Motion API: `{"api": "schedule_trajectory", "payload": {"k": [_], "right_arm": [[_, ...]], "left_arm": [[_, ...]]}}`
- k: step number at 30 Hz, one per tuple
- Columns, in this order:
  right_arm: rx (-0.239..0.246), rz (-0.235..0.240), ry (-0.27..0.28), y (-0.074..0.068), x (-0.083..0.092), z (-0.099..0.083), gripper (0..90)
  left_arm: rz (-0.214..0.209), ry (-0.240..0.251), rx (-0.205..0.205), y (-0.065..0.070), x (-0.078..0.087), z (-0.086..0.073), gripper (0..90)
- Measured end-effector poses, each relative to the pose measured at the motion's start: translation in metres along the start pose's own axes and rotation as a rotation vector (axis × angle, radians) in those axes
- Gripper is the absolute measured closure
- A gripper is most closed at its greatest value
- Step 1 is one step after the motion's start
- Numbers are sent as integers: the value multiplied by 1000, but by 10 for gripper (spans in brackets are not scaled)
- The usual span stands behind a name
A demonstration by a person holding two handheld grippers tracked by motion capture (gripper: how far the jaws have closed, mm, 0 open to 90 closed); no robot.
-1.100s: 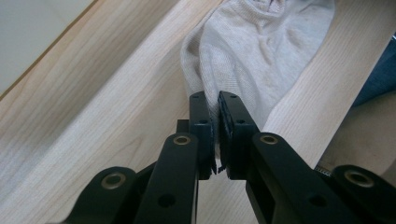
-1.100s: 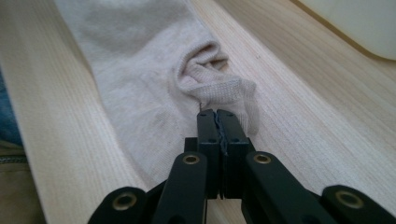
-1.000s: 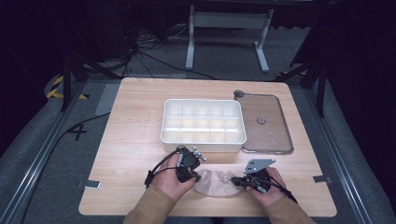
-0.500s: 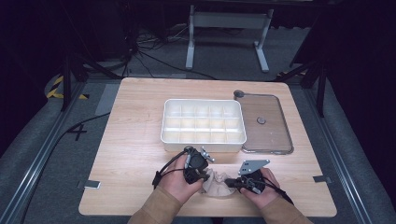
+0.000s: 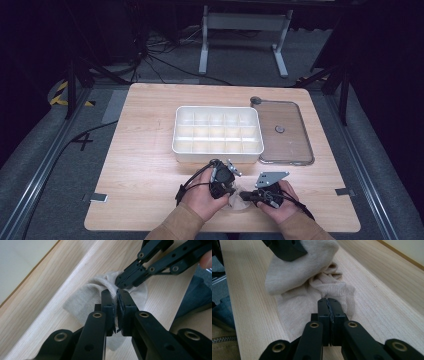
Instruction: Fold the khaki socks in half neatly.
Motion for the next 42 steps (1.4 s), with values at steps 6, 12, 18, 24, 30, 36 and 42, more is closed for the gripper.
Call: {"api": "schedule_trajectory", "payload": {"k": [6,12,18,24,30,36,42], "right_arm": [[-10,7,8,0,0,-1,900],[-6,4,13,0,0,-1,900],[-3,5,14,0,0,-1,900],[20,-20,-10,0,6,-1,880],[17,-27,39,1,31,13,879],[63,-15,105,-11,42,40,880],[83,13,106,-21,35,58,880]], "left_arm": [[-17,-20,-41,11,-5,2,844],[13,-13,-24,5,-15,-1,843],[17,10,-24,2,-16,-1,820],[-35,84,-26,6,4,-2,644],[23,108,6,-9,31,-14,623],[53,121,48,-21,47,-28,630],[55,107,72,-21,53,-37,629]]}}
Point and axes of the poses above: each handheld gripper's, and its own axes: x roughly backward along the jaws, z roughly out of its top, y roughly to its right, the point moved 7 cm from there along -x, roughly forward along the jaws, and after that the axes turned 4 degrees about -z, right-handed, at the moved point
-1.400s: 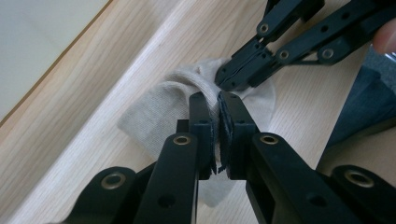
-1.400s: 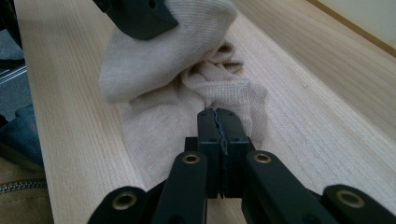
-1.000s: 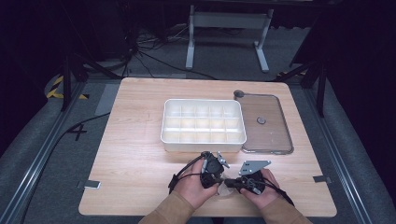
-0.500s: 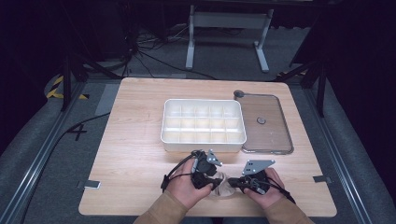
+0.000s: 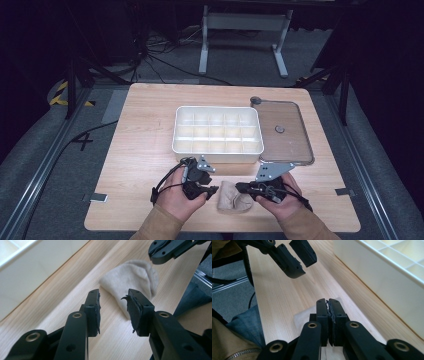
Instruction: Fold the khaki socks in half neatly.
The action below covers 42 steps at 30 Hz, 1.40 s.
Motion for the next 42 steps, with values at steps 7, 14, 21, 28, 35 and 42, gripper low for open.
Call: {"api": "schedule_trajectory", "payload": {"k": [7,14,21,28,35,42], "right_arm": [[35,34,-80,-13,-25,-1,885],[20,23,-119,-8,-26,-11,883],[11,-3,-136,-4,-20,-20,882],[-16,-21,-161,3,-15,-34,877],[-20,-36,-186,7,-17,-45,871],[-29,-41,-185,10,-23,-53,869]], "left_arm": [[13,-23,20,-4,1,-10,621],[4,-51,12,-4,-2,-10,610],[-14,-64,6,-2,-11,-5,593],[-34,-71,-13,1,-19,1,592],[-60,-64,-3,0,-20,2,599],[-62,-58,6,-2,-21,3,587]]}}
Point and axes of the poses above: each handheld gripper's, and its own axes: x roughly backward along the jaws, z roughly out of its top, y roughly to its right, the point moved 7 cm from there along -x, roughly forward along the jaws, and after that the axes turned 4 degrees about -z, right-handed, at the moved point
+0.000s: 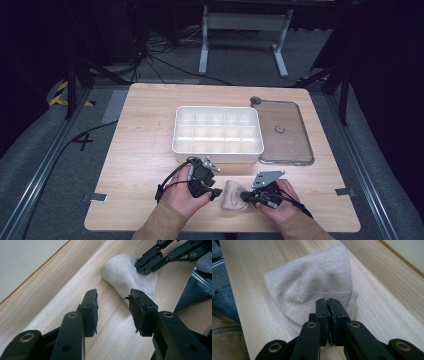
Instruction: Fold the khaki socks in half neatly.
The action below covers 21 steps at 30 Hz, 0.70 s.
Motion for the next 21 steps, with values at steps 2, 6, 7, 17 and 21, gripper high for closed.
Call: {"api": "schedule_trajectory", "payload": {"k": [2,6,7,17,21], "right_arm": [[2,-1,5,0,0,0,870],[6,0,10,1,-1,-1,872],[8,-2,10,1,-1,-1,872],[18,-37,31,4,0,2,844],[29,-50,56,0,4,10,841]], "left_arm": [[1,2,8,-1,0,-1,586],[-1,-3,19,-4,-1,-3,587],[-5,-8,20,-4,-1,-3,603],[-25,-32,34,-3,-4,-6,598],[-27,-43,43,-7,-8,-8,596]]}}
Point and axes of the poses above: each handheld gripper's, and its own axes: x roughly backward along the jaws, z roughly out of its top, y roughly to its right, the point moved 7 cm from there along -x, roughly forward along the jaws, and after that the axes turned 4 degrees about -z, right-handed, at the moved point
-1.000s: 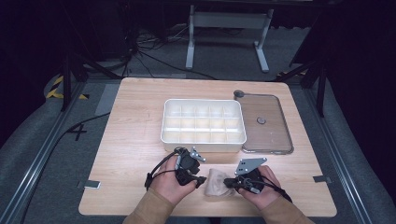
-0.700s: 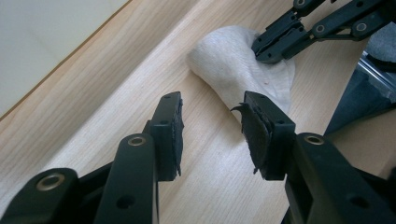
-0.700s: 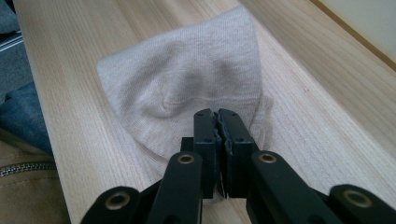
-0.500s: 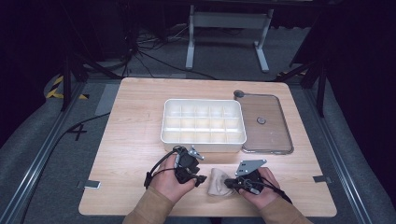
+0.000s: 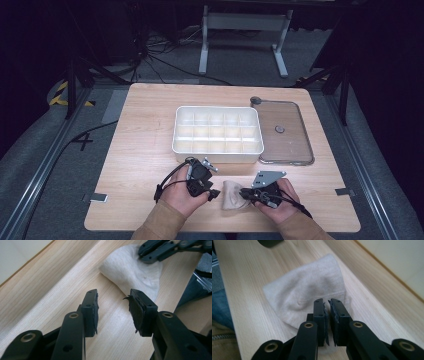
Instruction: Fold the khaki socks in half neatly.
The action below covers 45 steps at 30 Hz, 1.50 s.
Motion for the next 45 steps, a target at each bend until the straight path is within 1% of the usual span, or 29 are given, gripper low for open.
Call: {"api": "schedule_trajectory", "payload": {"k": [1,3,5,6,8,9,10,13,15,17,18,21,22,23,26,27,29,31,32,37,38,39,40,41,42,45], "right_arm": [[9,3,13,-2,1,4,849],[16,7,35,-5,4,9,868],[10,13,51,-8,6,13,888],[4,19,59,-8,6,14,894],[-15,32,70,-9,6,15,899],[-21,39,75,-9,4,16,900],[-25,47,65,-10,0,16,900],[-30,47,33,-10,-7,10,900],[-32,47,27,-9,-8,8,900],[-41,48,6,-7,-13,3,900],[-51,51,4,-7,-15,2,900],[-52,56,7,-5,-16,0,900],[-59,60,8,-5,-16,0,900],[-57,61,9,-5,-17,0,900],[-52,59,13,-5,-17,-1,900],[-51,60,14,-5,-17,-1,900],[-45,61,16,-5,-17,-1,900],[-47,60,13,-6,-17,-1,900],[-46,60,11,-6,-17,-1,900],[-41,59,13,-6,-17,-1,900],[-42,60,13,-6,-17,-1,900],[-42,60,14,-6,-17,-1,900],[-44,64,14,-6,-17,-1,900],[-45,64,14,-6,-17,-1,900],[-45,64,14,-6,-17,-1,900],[-41,70,12,-7,-18,-1,900]], "left_arm": [[5,-1,0,-1,-1,0,599],[1,-9,4,-1,-4,-2,606],[1,-19,9,-3,-6,-3,609],[-2,-23,18,-3,-7,-4,612],[-3,-40,13,-3,-11,-5,622],[-9,-50,20,-2,-13,-6,625],[-10,-54,15,-2,-16,-6,629],[-7,-61,10,-2,-19,-7,633],[-7,-63,7,-3,-21,-8,635],[-7,-68,10,-3,-23,-8,645],[-14,-69,9,-3,-25,-9,659],[-28,-77,21,-1,-29,-10,697],[-21,-78,9,-2,-30,-9,704],[-23,-78,14,-1,-31,-9,708],[-25,-81,1,0,-34,-9,723],[-25,-93,-8,0,-35,-9,723],[-23,-91,-6,0,-36,-9,722],[-20,-104,-9,0,-38,-9,722],[-26,-102,-14,1,-39,-9,725],[-20,-105,-24,4,-40,-7,723],[-19,-96,-31,4,-41,-6,724],[-19,-91,-23,5,-40,-5,725],[-22,-76,-34,6,-40,-3,730],[-22,-66,-34,7,-40,-2,733],[-22,-66,-34,7,-40,-2,736],[-31,-54,-53,8,-40,1,737]]}}
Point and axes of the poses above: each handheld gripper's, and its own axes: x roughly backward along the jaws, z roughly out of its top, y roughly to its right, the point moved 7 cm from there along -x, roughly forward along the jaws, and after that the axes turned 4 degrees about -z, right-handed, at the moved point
